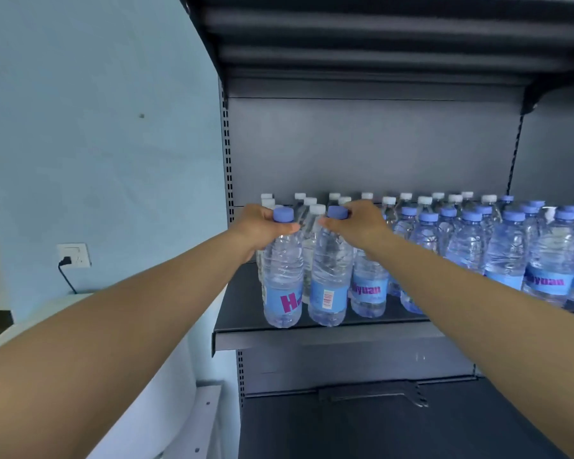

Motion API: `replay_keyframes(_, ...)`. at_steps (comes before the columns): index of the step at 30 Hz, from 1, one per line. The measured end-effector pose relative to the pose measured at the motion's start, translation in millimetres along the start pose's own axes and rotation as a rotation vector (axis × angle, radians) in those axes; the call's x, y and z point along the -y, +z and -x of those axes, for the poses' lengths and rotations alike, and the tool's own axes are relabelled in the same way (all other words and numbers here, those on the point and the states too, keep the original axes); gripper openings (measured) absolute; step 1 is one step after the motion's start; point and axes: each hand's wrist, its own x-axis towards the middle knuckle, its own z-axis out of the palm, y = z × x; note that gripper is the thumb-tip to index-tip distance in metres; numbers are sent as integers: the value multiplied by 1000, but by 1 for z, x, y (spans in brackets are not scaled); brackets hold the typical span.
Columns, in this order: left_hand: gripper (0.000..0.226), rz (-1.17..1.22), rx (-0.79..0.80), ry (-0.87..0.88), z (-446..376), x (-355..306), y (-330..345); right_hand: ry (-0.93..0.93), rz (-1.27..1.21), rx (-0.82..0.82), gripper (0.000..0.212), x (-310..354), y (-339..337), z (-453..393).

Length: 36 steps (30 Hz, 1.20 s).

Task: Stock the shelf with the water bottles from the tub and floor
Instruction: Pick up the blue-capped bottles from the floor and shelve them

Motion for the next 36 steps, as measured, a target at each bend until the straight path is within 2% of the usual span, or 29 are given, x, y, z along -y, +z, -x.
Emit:
replay_keyframes(9, 35, -24, -50, -57, -43, 32, 9, 18, 44, 47, 29, -33, 27, -36)
replay_keyframes(13, 37, 12, -64, -105, -56, 41, 5, -14, 85, 55, 45, -33, 33, -47)
replay_keyframes(19, 38, 33, -71, -119, -62, 46, 2, -18, 81, 43, 30, -37, 41, -54)
replay_keyframes(28, 38, 50, -78, -135, -64, 45, 7, -27, 55, 2, 28, -38, 44, -51)
replay_keyframes(36, 36, -11, -75, -103, -61, 46, 10, 5, -27, 6, 45, -44, 47, -41)
